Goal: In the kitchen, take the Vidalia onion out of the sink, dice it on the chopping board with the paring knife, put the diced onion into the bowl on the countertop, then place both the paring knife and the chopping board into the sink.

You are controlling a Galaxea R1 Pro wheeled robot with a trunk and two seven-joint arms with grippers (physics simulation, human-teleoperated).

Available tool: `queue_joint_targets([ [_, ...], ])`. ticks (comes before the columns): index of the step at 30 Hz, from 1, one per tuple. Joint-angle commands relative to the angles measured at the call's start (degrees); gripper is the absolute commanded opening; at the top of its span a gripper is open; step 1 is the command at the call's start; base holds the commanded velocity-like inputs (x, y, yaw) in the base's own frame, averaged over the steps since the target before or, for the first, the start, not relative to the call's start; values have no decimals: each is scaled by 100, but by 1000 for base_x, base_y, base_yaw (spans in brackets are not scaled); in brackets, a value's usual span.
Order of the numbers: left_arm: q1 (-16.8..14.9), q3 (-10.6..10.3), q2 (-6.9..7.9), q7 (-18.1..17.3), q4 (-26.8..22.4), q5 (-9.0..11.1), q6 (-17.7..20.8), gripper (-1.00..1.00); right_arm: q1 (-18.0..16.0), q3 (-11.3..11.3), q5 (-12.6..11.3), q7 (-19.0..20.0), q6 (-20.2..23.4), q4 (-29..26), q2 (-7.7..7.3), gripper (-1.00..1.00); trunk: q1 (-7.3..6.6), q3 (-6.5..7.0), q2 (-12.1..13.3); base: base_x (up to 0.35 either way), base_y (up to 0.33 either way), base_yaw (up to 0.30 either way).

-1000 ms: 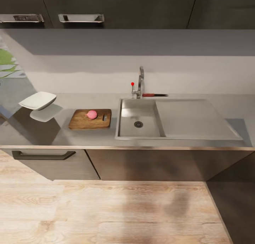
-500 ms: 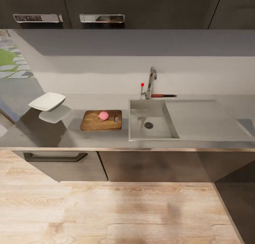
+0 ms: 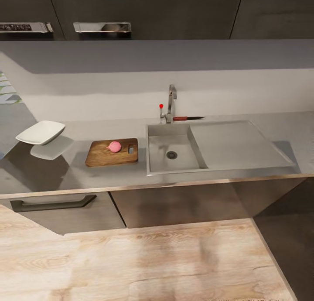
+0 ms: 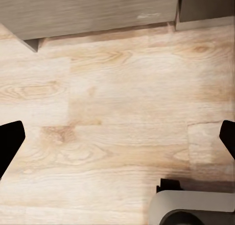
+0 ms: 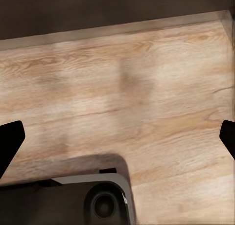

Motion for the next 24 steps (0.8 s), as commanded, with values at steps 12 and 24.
queue_joint_targets([
  [12, -6, -49, -4, 17, 16, 14, 50, 100, -4, -60, 55, 3, -13, 2, 2, 100, 3, 68, -9, 0, 226, -217],
  [24, -6, -57, -4, 17, 16, 13, 59, 100, -4, -60, 60, 2, -13, 2, 2, 100, 3, 144, -9, 0, 281, -208],
])
